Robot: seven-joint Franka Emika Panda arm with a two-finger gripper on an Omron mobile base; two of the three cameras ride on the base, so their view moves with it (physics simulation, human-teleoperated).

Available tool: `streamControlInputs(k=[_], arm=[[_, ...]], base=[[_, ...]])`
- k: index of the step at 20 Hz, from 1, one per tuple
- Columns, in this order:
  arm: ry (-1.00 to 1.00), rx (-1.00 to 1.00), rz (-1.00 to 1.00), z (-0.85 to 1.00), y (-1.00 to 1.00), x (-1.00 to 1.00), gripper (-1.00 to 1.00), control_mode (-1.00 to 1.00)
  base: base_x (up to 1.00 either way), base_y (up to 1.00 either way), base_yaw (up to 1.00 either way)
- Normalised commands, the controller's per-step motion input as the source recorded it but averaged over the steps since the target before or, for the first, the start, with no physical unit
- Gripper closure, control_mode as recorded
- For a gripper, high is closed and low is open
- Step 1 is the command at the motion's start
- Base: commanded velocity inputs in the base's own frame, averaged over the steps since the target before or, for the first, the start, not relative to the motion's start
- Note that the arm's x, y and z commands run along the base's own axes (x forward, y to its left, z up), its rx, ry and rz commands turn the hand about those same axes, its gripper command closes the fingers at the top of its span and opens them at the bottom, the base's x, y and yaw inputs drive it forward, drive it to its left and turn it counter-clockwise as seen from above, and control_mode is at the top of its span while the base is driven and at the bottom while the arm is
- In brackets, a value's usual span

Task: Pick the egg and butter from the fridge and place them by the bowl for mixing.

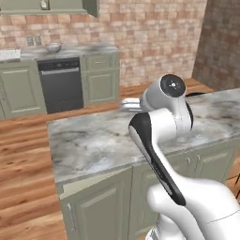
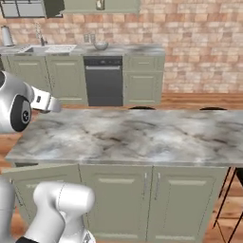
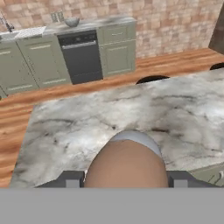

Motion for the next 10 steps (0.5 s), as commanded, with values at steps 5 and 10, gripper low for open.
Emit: streamControlInputs(k=[5,10], arm=[[0.0,0.0,0.0,0.0,0.0,0.0,1.0,1.0],[0.0,0.0,0.0,0.0,0.0,0.0,1.0,1.0]], base=[[0.23,1.0,-0.02],[0.51,1.0,-0.13]])
